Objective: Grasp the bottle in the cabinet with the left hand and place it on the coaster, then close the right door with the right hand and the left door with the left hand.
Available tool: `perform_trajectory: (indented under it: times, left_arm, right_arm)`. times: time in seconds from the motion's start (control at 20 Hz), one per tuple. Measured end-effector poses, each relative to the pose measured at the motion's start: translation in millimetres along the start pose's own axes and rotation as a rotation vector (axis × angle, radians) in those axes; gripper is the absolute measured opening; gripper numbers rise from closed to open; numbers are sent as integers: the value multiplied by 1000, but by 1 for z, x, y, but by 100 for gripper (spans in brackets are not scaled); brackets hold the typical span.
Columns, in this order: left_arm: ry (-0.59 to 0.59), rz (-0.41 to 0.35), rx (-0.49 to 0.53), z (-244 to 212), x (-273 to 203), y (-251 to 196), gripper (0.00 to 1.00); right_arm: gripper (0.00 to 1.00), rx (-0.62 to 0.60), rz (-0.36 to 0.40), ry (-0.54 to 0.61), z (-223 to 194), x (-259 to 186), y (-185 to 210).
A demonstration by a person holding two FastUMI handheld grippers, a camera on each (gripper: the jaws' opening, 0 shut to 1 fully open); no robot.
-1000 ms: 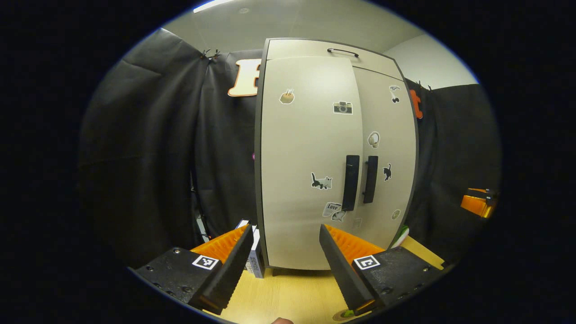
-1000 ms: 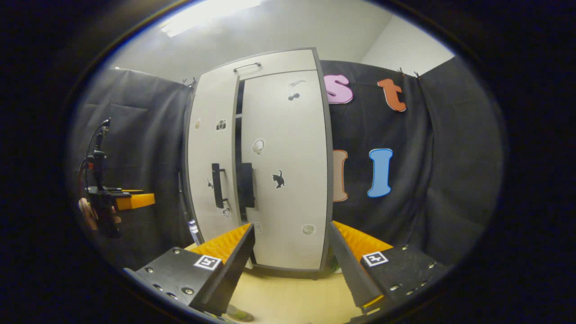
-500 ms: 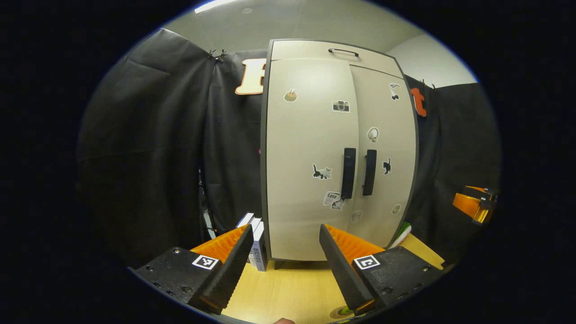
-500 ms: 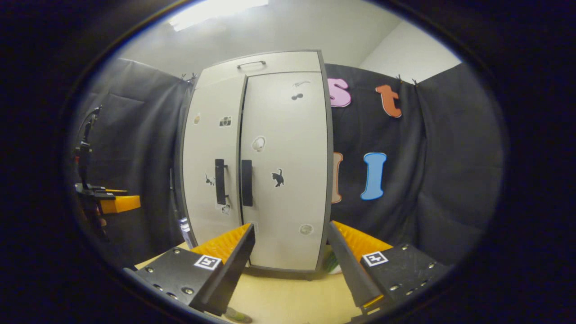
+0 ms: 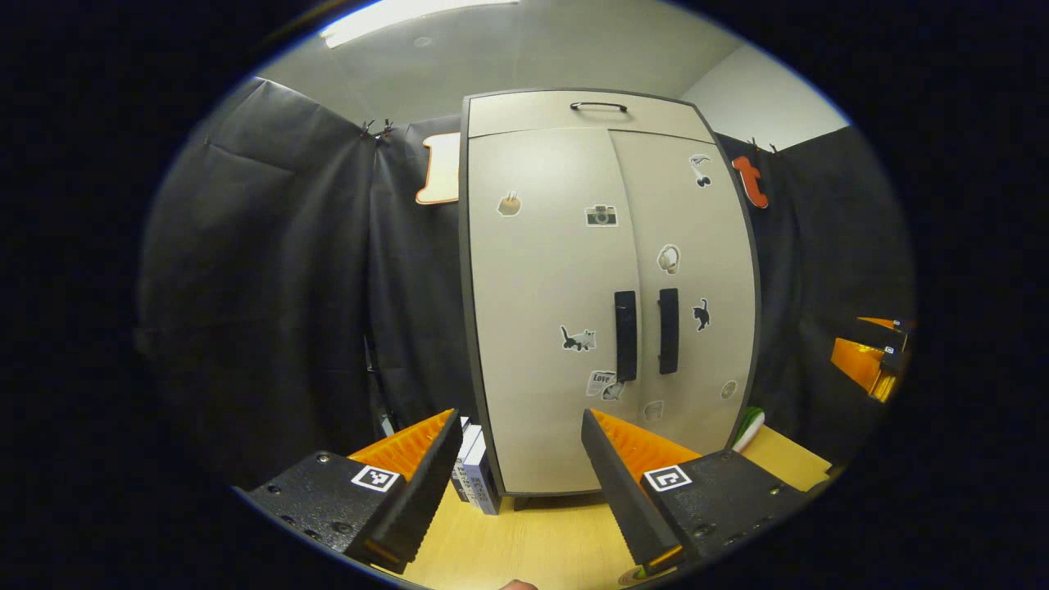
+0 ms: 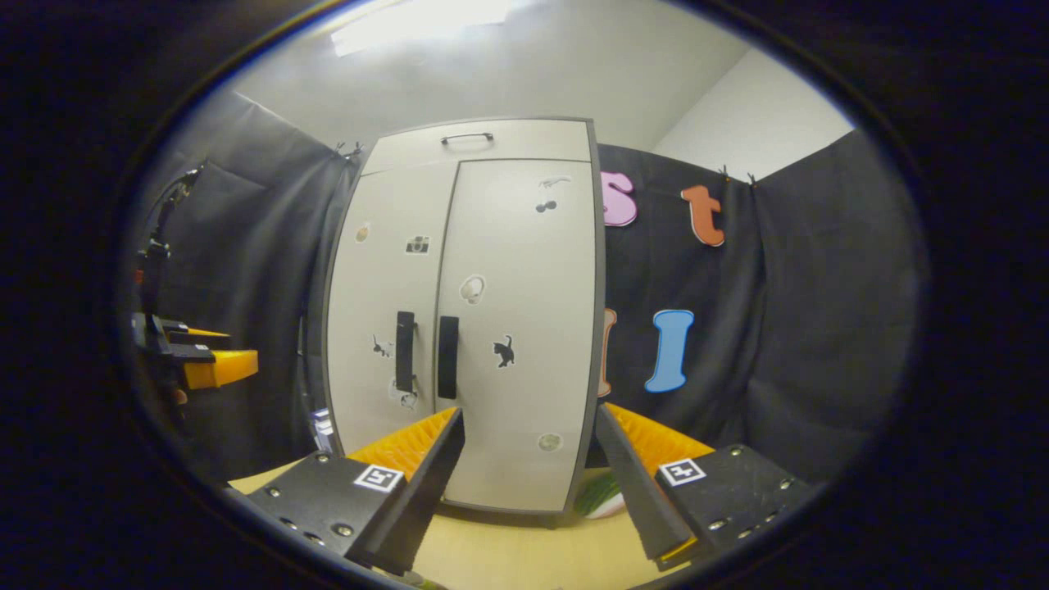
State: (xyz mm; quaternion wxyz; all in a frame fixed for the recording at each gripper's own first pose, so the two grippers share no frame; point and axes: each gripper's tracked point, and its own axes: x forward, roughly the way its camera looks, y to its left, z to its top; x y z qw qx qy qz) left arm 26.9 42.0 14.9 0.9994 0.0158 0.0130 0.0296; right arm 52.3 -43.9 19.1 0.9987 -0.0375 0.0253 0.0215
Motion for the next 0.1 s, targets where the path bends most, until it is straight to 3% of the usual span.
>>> perform_trajectory:
  times: [0.1]
  left_arm:
    - [-3,-36,-10,1,6,-11,92]
  right_arm:
    - [96,-18,-17,0,-1,1,-2]
